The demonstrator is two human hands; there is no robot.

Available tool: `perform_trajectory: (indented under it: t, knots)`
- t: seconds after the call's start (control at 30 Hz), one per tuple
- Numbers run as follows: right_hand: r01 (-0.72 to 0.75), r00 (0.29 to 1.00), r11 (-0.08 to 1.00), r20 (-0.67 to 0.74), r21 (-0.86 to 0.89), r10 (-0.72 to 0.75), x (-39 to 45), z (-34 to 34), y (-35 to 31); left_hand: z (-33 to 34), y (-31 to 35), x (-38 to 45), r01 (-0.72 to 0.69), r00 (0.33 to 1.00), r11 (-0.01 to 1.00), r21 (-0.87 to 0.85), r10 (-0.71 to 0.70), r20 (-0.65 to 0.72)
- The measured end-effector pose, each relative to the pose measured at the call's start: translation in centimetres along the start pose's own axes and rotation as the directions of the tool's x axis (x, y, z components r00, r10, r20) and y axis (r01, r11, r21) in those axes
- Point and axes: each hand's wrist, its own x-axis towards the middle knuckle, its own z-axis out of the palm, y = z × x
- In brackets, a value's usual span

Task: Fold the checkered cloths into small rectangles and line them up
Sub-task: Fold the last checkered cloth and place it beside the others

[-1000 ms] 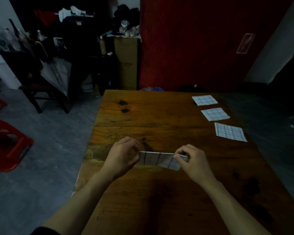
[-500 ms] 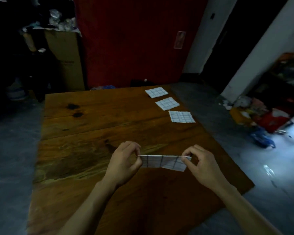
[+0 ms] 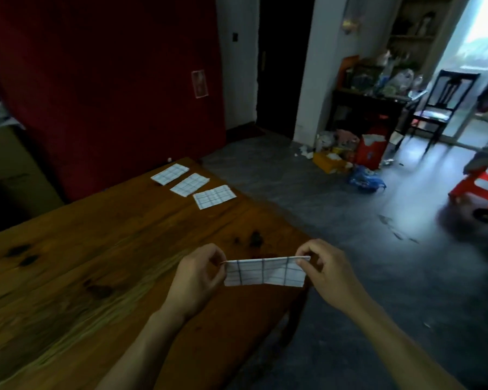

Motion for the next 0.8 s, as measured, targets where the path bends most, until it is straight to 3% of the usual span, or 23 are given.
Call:
perform_trajectory:
  t: [0.2, 0.4, 0.8]
  knots:
    - [-0.06, 0.989, 0.995, -0.131, 0.085, 0.071, -6.0, -8.0, 8.0, 7.4, 9.8, 2.4, -0.072, 0.991, 0.997, 0.02, 0.07, 0.118]
    - [-0.188, 0.959, 0.981, -0.203, 0.056, 0.195, -10.4, -14.5, 14.4, 14.6, 17.0, 6.5, -0.147, 0.967, 0.986, -0.083, 0.16, 0.197]
    - [-0.468, 0.816, 0.88, -0.42, -0.076, 0.398, -6.1, -23.0, 26.1, 27.9, 21.8, 23.8, -0.288, 0.897, 0.875, -0.389, 0.388, 0.21]
